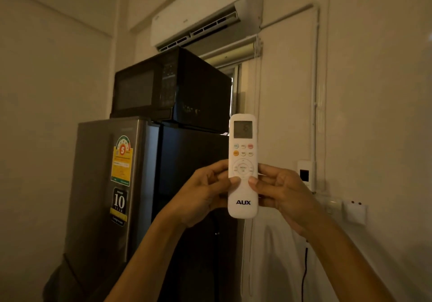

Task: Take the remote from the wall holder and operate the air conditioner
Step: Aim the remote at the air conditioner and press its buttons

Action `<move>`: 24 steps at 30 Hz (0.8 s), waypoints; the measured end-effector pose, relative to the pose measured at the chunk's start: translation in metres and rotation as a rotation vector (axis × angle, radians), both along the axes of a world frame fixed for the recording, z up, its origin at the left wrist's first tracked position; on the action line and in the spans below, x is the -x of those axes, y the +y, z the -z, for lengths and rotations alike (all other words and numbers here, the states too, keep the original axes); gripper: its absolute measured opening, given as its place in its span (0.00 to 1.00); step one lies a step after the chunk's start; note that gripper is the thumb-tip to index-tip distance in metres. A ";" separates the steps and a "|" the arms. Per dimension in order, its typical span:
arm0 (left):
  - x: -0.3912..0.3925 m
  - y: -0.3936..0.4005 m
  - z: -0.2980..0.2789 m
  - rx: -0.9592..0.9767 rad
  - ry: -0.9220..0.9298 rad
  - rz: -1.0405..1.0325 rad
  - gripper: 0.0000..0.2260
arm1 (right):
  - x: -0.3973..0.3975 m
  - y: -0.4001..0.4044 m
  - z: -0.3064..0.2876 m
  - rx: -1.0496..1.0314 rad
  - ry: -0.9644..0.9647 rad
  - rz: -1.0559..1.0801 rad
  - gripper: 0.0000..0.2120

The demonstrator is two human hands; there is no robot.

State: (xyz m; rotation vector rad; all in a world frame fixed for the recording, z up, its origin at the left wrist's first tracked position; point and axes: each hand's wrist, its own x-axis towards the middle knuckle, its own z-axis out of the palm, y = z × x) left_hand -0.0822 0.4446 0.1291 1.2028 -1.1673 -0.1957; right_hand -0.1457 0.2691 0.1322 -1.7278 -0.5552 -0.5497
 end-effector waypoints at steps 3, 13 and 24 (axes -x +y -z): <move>-0.005 0.000 -0.010 -0.004 -0.010 0.001 0.18 | -0.005 -0.002 -0.010 0.010 -0.005 -0.002 0.21; -0.036 0.006 -0.067 -0.014 -0.035 0.002 0.17 | -0.037 0.001 -0.065 0.018 -0.028 0.030 0.17; -0.039 0.032 -0.138 -0.002 -0.102 -0.058 0.17 | -0.048 0.027 -0.133 0.037 -0.098 0.001 0.20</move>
